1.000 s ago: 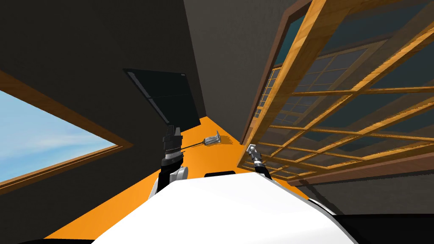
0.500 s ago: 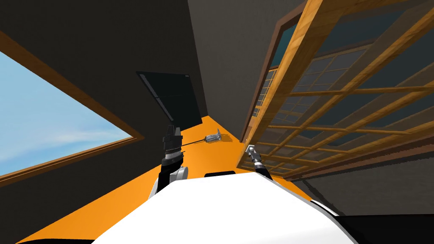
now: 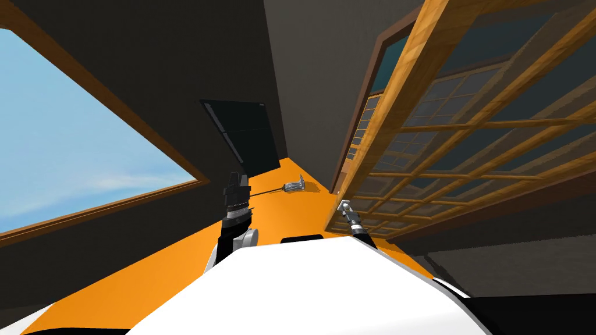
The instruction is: Pull the door open
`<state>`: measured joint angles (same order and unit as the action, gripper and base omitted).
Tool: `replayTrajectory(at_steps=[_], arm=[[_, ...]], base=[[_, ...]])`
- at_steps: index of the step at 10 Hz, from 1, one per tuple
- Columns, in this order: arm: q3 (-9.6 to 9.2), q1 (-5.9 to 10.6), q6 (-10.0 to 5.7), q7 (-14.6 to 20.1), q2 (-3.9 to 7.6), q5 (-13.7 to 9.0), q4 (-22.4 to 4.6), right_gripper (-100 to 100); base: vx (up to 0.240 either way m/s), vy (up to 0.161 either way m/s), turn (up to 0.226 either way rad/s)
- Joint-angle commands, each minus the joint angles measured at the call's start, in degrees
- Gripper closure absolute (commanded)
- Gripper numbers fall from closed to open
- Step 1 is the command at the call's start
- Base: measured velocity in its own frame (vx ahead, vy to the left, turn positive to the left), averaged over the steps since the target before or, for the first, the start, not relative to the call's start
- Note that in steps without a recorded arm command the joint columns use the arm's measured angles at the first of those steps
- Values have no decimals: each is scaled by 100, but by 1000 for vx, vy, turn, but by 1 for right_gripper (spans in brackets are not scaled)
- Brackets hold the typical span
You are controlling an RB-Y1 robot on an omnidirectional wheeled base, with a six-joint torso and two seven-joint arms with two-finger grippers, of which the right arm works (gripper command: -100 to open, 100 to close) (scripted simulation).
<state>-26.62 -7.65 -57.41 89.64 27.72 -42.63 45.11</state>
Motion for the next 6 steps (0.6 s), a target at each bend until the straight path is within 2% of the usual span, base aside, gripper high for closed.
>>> replayTrajectory(at_steps=[1, 5, 6], arm=[[-127, -60, -127, 113, 77, 59, 0, 100], [-393, -206, -385, 367, 294, 174, 29, 100], [-360, -187, -320, 321, 248, 158, 0, 100]], base=[[-214, -52, 114], [-202, -35, 95], [-75, -26, 29]])
